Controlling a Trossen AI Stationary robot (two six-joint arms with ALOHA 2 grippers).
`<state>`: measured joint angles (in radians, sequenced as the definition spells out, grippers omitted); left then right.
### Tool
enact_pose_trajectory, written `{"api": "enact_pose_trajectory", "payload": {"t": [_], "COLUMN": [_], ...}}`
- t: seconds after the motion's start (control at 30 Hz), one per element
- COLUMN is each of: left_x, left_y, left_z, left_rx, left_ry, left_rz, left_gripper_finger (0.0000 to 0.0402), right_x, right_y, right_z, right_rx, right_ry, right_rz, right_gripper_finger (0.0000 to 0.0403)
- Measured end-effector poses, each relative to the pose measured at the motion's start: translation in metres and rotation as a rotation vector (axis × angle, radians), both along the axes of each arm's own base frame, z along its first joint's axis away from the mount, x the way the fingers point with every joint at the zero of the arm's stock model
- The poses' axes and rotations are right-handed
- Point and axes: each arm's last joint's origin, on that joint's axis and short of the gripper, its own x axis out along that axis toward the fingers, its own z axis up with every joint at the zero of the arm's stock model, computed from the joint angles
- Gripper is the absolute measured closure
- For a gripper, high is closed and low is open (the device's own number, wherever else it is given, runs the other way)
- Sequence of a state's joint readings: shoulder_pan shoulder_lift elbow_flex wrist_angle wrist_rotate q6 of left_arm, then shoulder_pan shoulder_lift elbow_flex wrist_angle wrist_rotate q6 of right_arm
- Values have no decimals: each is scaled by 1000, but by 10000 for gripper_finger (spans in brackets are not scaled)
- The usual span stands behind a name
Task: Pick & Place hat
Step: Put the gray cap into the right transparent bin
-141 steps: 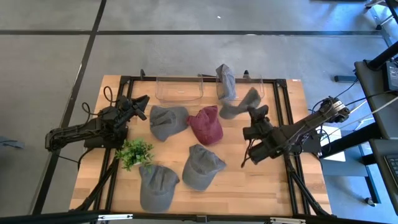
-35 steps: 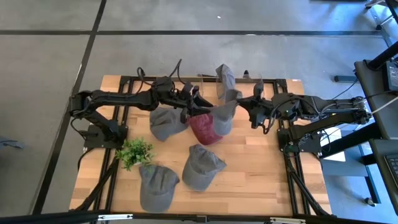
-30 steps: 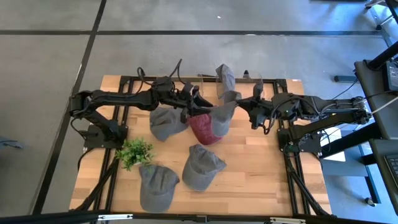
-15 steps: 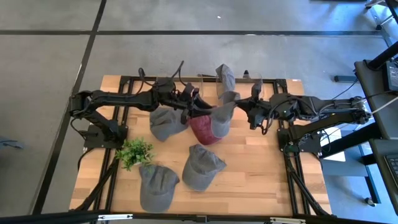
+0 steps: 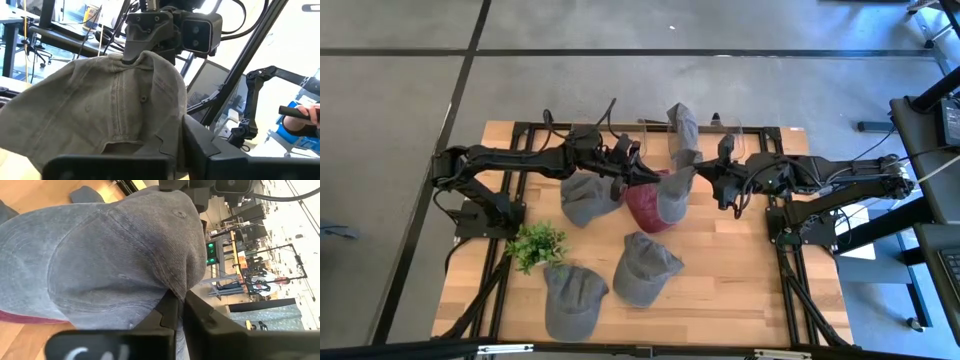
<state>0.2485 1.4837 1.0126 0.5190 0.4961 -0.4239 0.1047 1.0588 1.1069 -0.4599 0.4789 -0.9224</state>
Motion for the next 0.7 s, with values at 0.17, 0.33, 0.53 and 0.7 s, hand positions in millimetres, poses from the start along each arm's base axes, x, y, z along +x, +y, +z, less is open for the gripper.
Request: {"api": "enact_pose_trajectory", "payload": {"t": [0.17,0.33,0.53,0.7], "left_x": [0,0,0,-1], "left_y": [0,1,1,3], "left_z": [0,0,0,0], "left_rx": [28,52,103,132], "left_ry": [-7,-13,-26,-33], "left_rz": [1,4,8,13], "left_gripper_finger": [393,395,396,396], "right_x": [0,0,-1,-3], "right_y": [0,0,0,-2], "right_z": [0,-1,-2,-6], "right_rx": [0,13,249,440], "right_ry": [0,3,-83,-134], "right_rz": [0,-6,-108,-229], "right_gripper_finger": [379,378,358,291]}}
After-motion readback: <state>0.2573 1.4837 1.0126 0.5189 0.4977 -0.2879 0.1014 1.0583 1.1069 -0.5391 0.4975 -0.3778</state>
